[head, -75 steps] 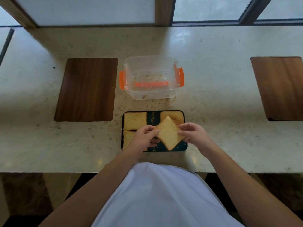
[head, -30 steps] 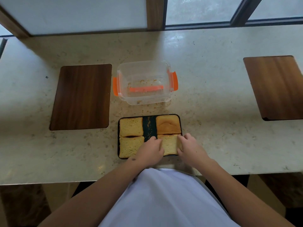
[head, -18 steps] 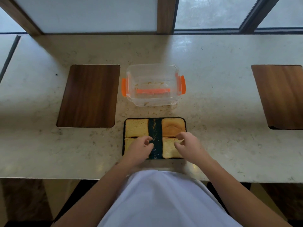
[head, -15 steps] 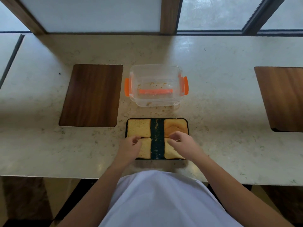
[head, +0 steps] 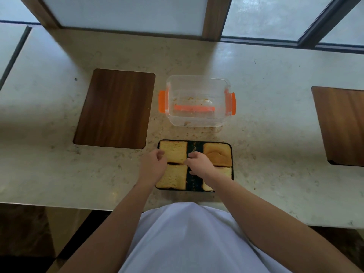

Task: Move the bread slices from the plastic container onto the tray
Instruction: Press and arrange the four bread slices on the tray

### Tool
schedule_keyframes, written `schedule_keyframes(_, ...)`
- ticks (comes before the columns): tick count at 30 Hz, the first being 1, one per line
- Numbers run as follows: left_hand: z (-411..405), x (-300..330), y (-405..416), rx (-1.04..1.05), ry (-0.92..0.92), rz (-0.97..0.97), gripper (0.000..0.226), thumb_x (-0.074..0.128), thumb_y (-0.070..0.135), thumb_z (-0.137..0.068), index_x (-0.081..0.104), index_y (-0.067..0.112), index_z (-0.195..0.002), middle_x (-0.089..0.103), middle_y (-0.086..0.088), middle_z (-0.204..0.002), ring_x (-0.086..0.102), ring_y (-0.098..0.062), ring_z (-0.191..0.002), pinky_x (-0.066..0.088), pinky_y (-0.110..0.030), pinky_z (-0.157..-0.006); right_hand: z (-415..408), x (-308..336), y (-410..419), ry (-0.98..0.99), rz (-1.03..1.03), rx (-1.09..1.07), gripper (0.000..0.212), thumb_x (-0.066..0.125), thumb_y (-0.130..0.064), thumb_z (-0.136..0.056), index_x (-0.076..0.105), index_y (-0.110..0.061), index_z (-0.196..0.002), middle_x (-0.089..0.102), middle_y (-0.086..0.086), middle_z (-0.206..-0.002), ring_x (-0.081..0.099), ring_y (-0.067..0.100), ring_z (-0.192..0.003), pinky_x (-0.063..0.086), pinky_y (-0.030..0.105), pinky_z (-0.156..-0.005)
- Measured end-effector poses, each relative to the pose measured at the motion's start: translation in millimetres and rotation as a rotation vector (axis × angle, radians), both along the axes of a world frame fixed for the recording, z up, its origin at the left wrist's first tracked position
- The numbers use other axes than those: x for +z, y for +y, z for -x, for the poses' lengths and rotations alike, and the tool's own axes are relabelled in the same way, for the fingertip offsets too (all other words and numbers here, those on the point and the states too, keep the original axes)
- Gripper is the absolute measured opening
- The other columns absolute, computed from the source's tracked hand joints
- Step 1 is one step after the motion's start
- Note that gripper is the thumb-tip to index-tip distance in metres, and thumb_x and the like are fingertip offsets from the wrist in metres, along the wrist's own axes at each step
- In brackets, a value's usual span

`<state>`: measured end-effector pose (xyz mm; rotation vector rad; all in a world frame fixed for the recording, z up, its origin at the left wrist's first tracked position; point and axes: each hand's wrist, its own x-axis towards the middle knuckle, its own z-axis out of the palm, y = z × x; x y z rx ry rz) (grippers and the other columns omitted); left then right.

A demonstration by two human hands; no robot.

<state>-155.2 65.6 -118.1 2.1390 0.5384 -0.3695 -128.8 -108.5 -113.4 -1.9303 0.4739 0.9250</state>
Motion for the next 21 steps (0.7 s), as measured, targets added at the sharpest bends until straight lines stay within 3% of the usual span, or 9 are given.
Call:
schedule_keyframes(3,-2,-3,0,0.007,-0.008,-0.015,0.027,0.056,0.02,-0.094,0.065,0.012,-0.118,0.059,0.012,-0.085,0.053,0.0,-0.07,0.04,-0.019,-0.059,0,1,3,-0.02,0.019,0.023,0.056,0.062,-0.027,-0.092,0.051,-0.013,-0.145,0.061,0.0,-0.119,0.061,0.015,-0.1,0.056,0.045,-0.098)
schedule_keyframes(5,-1,-4,0,-0.007,-0.007,-0.025,0.023,0.057,0.02,-0.093,0.064,0.013,-0.114,0.053,0.016,-0.077,0.051,0.001,-0.066,0.04,-0.017,-0.058,1,1,4,-0.028,0.036,0.032,0.054,0.061,-0.027,-0.092,0.051,-0.014,-0.144,0.06,0.004,-0.134,0.059,0.021,-0.114,0.054,0.045,-0.101)
schedule_keyframes(13,-6,-4,-4,-0.047,0.005,-0.019,0.014,0.058,0.019,-0.091,0.064,0.017,-0.104,0.058,0.011,-0.086,0.053,0.0,-0.076,0.04,-0.023,-0.062,2,3,1,-0.034,0.065,0.03,0.054,0.062,-0.03,-0.092,0.053,-0.014,-0.142,0.06,0.005,-0.137,0.058,0.022,-0.119,0.054,0.045,-0.101)
schedule_keyframes(18,-9,-3,-13,-0.071,0.04,0.005,0.011,0.054,0.022,-0.092,0.061,0.022,-0.1,0.061,0.009,-0.089,0.058,-0.007,-0.082,0.046,-0.029,-0.066,1,9,-10,-0.018,0.069,0.003,0.053,0.06,-0.029,-0.092,0.053,-0.013,-0.143,0.062,0.0,-0.119,0.06,0.017,-0.105,0.056,0.045,-0.098)
schedule_keyframes(21,-9,-1,-14,-0.07,0.058,0.048,0.011,0.054,0.021,-0.094,0.062,0.019,-0.102,0.062,0.004,-0.094,0.058,-0.011,-0.086,0.046,-0.03,-0.069,2,12,-14,-0.007,0.064,-0.009,0.052,0.059,-0.027,-0.094,0.053,-0.012,-0.143,0.061,0.005,-0.131,0.058,0.021,-0.116,0.053,0.045,-0.102)
